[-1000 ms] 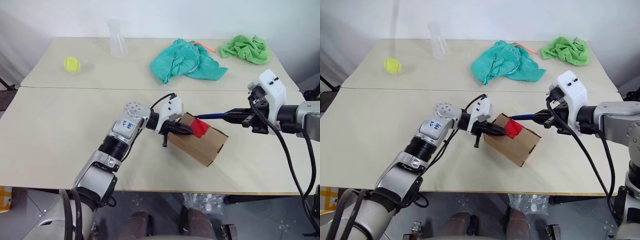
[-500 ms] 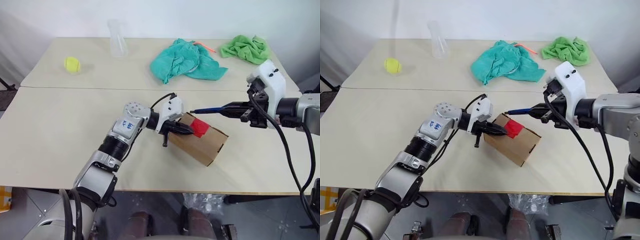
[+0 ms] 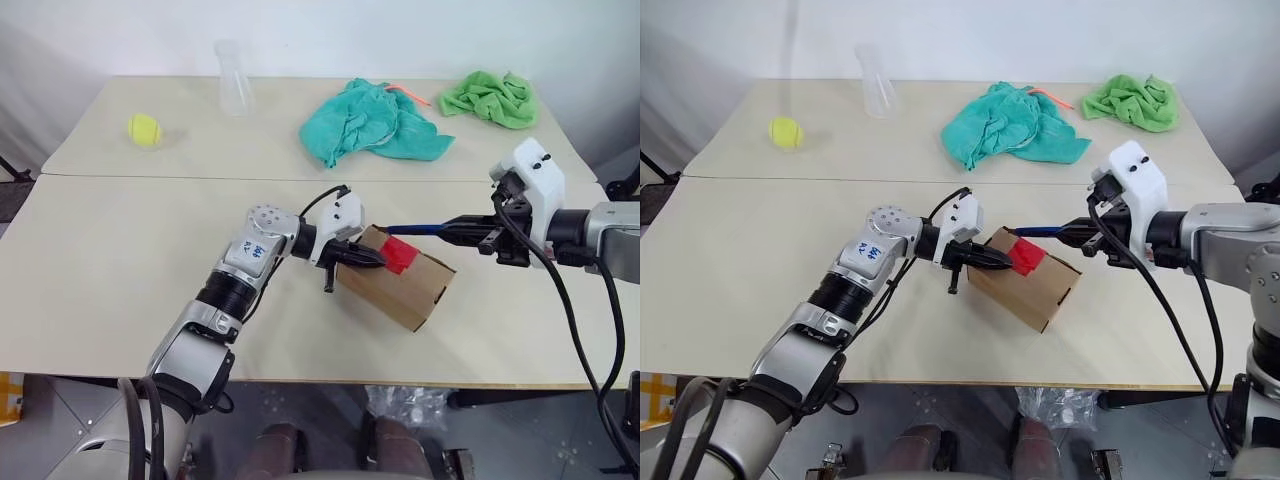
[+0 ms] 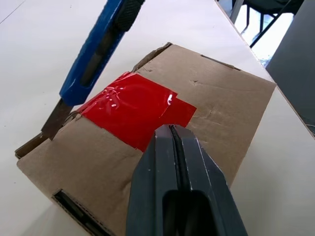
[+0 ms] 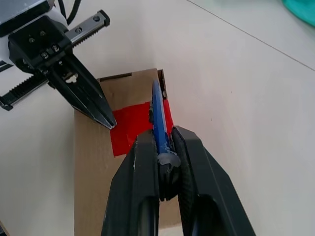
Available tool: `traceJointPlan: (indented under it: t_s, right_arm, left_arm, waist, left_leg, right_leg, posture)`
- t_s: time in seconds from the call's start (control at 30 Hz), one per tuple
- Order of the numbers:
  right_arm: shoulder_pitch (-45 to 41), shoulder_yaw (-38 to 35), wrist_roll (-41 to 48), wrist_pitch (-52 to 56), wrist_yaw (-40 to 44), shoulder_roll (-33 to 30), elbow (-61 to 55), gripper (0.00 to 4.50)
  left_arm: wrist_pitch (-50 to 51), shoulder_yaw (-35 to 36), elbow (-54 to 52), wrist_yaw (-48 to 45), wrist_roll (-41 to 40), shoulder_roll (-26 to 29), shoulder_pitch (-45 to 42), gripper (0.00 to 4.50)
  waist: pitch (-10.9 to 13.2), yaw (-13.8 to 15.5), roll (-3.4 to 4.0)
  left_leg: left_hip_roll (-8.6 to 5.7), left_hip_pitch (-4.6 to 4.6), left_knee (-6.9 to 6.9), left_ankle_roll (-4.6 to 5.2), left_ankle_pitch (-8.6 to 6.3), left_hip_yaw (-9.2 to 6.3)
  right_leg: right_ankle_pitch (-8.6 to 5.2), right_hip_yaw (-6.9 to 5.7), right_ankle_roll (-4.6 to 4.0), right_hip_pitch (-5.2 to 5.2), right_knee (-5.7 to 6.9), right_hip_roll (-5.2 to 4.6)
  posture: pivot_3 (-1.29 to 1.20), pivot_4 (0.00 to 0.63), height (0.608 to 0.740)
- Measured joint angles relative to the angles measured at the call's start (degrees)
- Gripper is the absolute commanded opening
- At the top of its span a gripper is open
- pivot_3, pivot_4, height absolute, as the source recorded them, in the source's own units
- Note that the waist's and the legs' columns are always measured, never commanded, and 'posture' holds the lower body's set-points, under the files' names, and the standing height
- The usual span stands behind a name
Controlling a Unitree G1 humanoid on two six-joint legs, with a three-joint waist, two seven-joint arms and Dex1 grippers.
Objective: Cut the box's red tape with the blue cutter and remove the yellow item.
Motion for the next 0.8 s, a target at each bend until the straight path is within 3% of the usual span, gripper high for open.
traceJointPlan:
  t_s: [0.8]
  right_arm:
    - [2.1, 0.0, 0.1, -2.1, 0.7, -2.7, 0.1, 0.14]
  left_arm:
    - [-0.7, 0.2, 0.7, 0.0, 0.0, 0.0, -0.3, 0.0]
  waist:
    - [0.0, 0.3, 0.0]
  left_leg:
    - [-0.01, 0.0, 0.0, 0.0, 0.0, -0.02]
  right_leg:
    - [0.0, -0.01, 0.0, 0.02, -0.02, -0.01]
  posture:
    - [0.0, 0.15, 0.74]
